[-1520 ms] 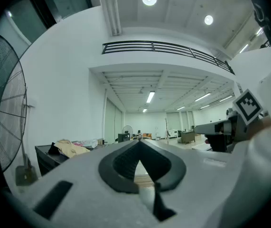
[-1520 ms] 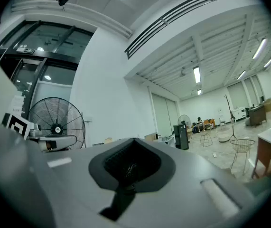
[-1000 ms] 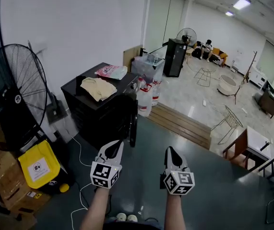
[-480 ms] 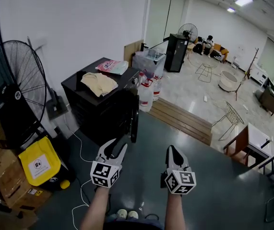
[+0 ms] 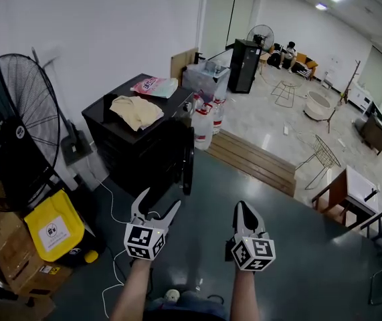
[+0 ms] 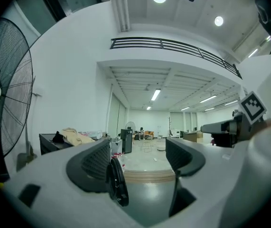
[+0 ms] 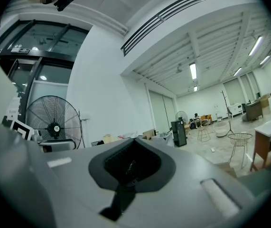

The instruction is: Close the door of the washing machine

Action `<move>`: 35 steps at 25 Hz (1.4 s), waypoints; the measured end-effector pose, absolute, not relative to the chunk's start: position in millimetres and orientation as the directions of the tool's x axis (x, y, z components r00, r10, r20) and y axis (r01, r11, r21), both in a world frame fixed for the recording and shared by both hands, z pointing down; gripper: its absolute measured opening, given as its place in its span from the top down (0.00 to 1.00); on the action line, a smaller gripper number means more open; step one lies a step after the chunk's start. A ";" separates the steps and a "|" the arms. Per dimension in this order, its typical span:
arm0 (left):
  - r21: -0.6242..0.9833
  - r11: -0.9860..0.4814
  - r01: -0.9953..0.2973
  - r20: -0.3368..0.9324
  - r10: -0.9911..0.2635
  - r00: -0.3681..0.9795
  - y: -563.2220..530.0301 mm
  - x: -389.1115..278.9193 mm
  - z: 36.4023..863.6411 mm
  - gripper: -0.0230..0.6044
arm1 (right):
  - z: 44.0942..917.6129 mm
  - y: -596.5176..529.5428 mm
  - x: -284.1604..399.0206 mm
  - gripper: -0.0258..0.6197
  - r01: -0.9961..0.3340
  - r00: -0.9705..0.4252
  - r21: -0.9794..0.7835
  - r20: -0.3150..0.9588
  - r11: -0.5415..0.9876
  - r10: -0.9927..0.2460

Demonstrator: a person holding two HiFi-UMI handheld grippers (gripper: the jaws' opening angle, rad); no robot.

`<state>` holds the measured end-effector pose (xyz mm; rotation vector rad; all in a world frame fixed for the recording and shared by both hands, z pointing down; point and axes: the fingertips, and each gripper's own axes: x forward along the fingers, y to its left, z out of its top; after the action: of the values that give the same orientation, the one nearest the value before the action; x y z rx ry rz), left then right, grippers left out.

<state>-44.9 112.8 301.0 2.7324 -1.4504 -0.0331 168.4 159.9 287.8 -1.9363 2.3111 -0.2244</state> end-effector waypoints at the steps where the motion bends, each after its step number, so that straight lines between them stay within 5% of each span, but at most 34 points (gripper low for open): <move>1: 0.052 -0.563 -0.825 0.003 -0.826 0.564 109.9 -45.3 302.8 0.39 | 290.0 160.0 168.1 0.94 -0.968 -0.172 -0.188 0.004 0.168 -0.985; 13: 0.071 -0.570 -0.818 0.057 -0.817 0.574 27.5 -34.7 337.5 0.39 | 315.4 70.4 185.9 0.94 -0.968 -0.158 -0.203 0.027 0.150 -0.987; 35: 0.090 -0.391 -0.916 0.199 -0.894 0.401 -243.3 -1.8 412.4 0.39 | 364.4 -267.1 207.4 0.94 -0.910 -0.394 -0.191 0.128 0.367 -0.910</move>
<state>-1.8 -243.3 412.4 2.4693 -1.6156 0.1757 207.4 -267.1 364.4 -1.7302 2.5981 -0.3637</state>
